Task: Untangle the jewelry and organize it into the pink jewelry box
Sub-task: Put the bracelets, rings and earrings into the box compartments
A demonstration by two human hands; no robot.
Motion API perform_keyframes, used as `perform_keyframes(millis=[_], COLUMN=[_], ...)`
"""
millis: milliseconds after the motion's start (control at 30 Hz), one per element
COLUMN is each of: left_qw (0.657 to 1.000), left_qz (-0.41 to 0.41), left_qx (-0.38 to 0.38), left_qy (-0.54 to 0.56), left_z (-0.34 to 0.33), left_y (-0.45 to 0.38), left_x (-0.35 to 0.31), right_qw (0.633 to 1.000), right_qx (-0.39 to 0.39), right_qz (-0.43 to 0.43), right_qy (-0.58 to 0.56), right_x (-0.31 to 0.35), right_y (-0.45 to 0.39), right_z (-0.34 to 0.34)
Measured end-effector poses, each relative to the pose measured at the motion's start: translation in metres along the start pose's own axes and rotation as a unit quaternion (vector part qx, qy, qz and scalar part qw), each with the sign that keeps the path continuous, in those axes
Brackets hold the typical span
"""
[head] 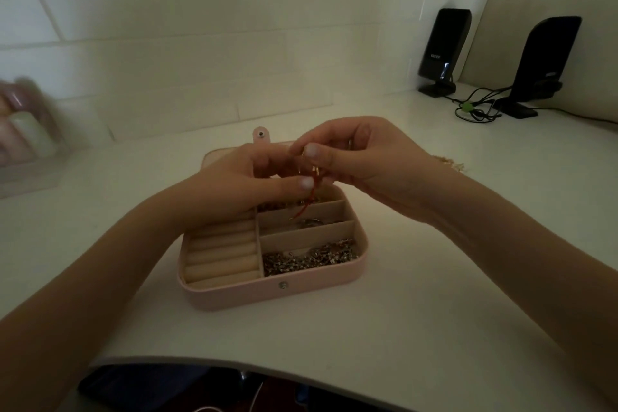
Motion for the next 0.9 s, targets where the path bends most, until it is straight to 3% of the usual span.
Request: perform_keyframes(millis=[167,300,467,600,900], left_qw=[0.997,0.995,0.995,0.989,0.974], left_qz=[0.036,0.050,0.036,0.011,-0.022], left_qx=[0.009,0.004,-0.089,-0.106,-0.063], left_qy=[0.072,0.086,-0.027,-0.100,-0.215], left_z=[0.004,0.007,0.020,0.023,0.021], left_y=[0.000,0.000,-0.005,-0.005,-0.005], left_x=[0.002,0.000,-0.002,0.002,0.007], right_qw=[0.999,0.993,0.949,0.908,0.880], right_qx=[-0.026,-0.038,-0.042,-0.012,0.018], right_qz=[0.006,0.060,0.130,0.167,0.183], right_qy=[-0.033,0.091,0.285,0.383,0.437], right_x=[0.000,0.000,-0.003,-0.008,-0.010], right_y=[-0.003,-0.004,-0.006,-0.007,-0.007], right_z=[0.006,0.013,0.021,0.022,0.023])
Point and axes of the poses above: each hand's wrist, its own y-axis away from the middle knuckle, its own z-axis out of the back of the hand, x = y × z, the point moved 3 cm from there along -y, towards the middle knuckle, and after that the axes turned 15 degrees about -x, right-handed, at the moved point
